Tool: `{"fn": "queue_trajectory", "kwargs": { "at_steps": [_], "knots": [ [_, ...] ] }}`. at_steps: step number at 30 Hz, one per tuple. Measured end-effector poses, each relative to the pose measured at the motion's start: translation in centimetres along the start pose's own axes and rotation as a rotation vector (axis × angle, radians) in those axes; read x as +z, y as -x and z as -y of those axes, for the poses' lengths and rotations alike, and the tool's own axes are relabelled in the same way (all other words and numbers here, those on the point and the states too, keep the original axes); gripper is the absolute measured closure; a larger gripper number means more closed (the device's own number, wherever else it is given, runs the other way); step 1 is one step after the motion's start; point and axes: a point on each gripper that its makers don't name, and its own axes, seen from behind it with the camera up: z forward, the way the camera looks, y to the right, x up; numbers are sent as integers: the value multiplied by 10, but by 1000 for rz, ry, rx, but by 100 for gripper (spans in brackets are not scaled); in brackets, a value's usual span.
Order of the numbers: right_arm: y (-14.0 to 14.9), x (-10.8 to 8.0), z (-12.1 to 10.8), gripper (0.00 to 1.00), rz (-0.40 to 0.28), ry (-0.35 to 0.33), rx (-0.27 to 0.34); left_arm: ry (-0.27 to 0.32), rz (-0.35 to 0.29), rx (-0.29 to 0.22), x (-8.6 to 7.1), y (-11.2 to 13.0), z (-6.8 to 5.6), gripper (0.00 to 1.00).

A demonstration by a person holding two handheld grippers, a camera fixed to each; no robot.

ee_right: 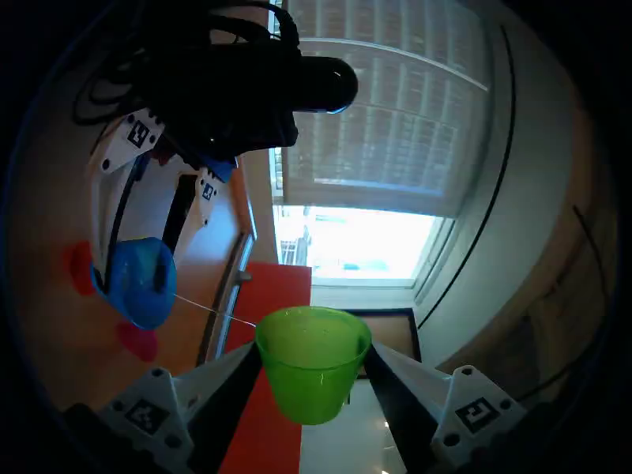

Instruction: Pour water

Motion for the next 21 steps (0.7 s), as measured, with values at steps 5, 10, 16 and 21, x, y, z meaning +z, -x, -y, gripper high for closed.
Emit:
{"fn": "queue_trajectory", "kwargs": {
  "at_steps": [5,10,16,21],
  "knots": [
    [-1,1,0,10,-1,-2,-4,0,-3,-3,-1,-2,0,15],
    [-2,1,0,10,-2,-2,5,1,-6,-3,-1,-2,0,15],
    [-2,1,4,10,-6,-5,57,-1,-5,-4,-1,-1,1,15],
    [-1,0,10,10,-8,-15,118,-5,-4,-4,-2,0,1,15]
  ]
}}
